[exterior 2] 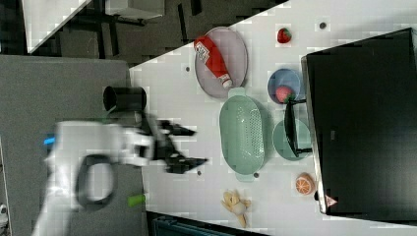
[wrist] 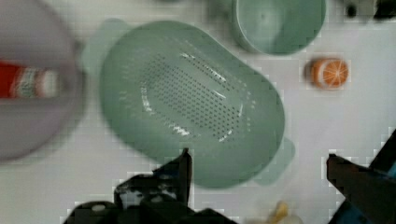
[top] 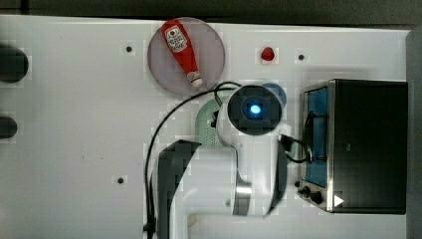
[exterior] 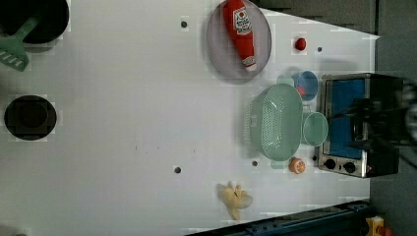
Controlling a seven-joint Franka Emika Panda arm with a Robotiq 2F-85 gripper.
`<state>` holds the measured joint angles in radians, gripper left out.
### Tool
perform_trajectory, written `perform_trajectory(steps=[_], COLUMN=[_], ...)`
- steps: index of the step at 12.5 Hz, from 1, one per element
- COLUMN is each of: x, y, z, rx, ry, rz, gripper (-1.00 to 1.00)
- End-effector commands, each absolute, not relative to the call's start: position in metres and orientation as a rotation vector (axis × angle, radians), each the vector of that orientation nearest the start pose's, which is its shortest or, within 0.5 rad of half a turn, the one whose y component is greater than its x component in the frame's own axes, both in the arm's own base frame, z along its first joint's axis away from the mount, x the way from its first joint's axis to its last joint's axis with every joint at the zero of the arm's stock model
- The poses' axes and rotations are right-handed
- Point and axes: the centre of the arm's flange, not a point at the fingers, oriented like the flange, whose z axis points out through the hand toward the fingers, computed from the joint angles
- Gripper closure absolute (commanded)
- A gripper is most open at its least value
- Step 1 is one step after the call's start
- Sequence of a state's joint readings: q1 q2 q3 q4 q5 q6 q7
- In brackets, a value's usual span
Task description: Drag strainer right to left.
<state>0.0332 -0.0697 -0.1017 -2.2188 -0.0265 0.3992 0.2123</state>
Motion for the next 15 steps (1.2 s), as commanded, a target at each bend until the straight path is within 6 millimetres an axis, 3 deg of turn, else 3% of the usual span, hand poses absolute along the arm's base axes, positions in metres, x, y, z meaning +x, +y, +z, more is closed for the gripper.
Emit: perform_trajectory(steps=[1,4,10,12,15], x=[0.504,0.509,0.492,0.486,0.484], y=[-0.019,-0.014,0.005,0.015,0.023], z=[0.372,0.306,0.19,0.164,0.149], rx=[-2.666,-2.543,-2.347,-2.369,-2.383], ry=[1.832,1.985,2.178,2.153,2.131], rz=[0.135,0.088,0.039,0.05,0.047], gripper=[-1.0,-1.0,-1.0,-1.0,-1.0])
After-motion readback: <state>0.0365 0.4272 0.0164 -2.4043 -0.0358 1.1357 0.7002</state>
